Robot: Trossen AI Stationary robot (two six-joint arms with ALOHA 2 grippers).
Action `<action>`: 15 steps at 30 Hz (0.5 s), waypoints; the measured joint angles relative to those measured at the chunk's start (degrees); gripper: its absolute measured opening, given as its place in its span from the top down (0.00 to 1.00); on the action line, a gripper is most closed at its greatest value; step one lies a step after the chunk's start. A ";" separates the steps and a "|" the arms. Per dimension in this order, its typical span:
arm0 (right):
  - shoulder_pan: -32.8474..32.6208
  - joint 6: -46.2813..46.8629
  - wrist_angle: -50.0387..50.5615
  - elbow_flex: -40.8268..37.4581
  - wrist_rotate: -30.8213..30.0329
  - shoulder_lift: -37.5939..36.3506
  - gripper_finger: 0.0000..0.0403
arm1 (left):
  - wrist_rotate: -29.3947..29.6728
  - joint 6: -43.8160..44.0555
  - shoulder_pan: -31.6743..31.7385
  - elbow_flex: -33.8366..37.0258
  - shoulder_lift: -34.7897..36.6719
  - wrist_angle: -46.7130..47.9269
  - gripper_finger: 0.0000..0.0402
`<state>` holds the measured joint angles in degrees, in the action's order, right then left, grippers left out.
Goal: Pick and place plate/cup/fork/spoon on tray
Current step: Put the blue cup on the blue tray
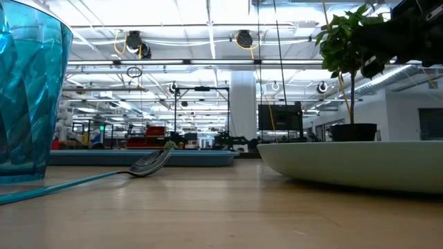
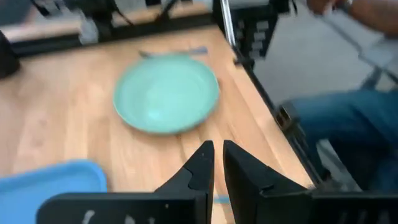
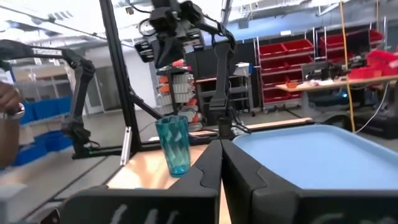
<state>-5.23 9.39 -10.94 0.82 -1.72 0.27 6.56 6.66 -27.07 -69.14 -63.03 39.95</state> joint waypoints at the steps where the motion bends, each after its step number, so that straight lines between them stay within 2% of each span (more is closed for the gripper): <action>1: 0.00 0.72 -0.05 0.00 -0.02 0.00 1.00 | 0.03 1.09 -0.84 -2.52 -1.78 3.02 0.91; 5: 0.00 3.24 -0.74 0.00 -1.95 0.00 1.00 | 0.12 5.74 -4.35 -10.86 -8.24 14.07 0.91; 8: 0.00 3.45 -1.35 0.00 -6.71 0.00 1.00 | 0.12 9.09 -6.82 -14.95 -11.77 19.37 0.91; 15: 0.02 1.79 -1.29 0.00 -21.14 0.02 1.00 | 0.05 18.17 -11.23 -16.40 -15.75 27.72 0.91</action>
<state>-5.21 11.18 -12.23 0.82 -22.86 0.29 6.61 24.83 -38.30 -85.54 -78.78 67.67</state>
